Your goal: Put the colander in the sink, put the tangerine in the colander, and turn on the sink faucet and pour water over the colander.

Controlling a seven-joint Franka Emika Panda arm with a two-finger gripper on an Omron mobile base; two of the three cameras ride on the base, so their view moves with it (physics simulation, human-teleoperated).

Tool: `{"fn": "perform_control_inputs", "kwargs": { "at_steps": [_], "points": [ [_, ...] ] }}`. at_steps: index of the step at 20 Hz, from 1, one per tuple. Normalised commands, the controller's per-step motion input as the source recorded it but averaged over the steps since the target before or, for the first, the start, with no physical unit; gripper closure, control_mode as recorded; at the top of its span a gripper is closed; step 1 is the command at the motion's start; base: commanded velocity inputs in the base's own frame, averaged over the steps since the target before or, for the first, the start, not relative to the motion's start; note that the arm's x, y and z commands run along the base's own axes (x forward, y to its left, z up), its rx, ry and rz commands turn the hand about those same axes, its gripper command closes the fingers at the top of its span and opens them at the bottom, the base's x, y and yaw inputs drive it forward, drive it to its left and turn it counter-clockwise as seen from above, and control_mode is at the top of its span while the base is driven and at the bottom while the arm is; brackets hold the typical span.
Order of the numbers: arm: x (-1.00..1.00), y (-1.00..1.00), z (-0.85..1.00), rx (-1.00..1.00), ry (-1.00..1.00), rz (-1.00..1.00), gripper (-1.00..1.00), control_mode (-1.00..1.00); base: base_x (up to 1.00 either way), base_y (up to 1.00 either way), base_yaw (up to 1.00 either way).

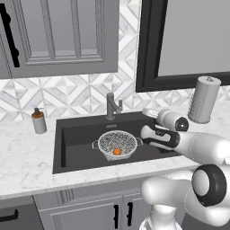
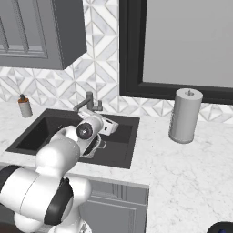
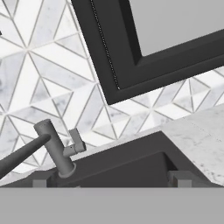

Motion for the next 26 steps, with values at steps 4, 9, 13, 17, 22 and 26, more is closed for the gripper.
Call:
{"fn": "perform_control_inputs", "kwargs": {
  "at_steps": [4,9,13,17,22,26],
  "points": [
    [0.01,0.00,0.00,0.00,0.00,0.00,-1.00,-1.00,0.00,0.00,0.00],
    [0.01,0.00,0.00,0.00,0.00,0.00,-1.00,-1.00,0.00,0.00,0.00],
    [0.07,0.00,0.00,0.00,0.00,0.00,-1.00,-1.00,0.00,0.00,0.00],
    [0.00,0.00,0.00,0.00,0.00,0.00,-1.00,-1.00,0.00,0.00,0.00],
    [0.00,0.00,0.00,0.00,0.00,0.00,-1.00,-1.00,0.00,0.00,0.00],
    [0.04,0.01,0.00,0.00,0.00,0.00,-1.00,-1.00,0.00,0.00,0.00]
  ]
}}
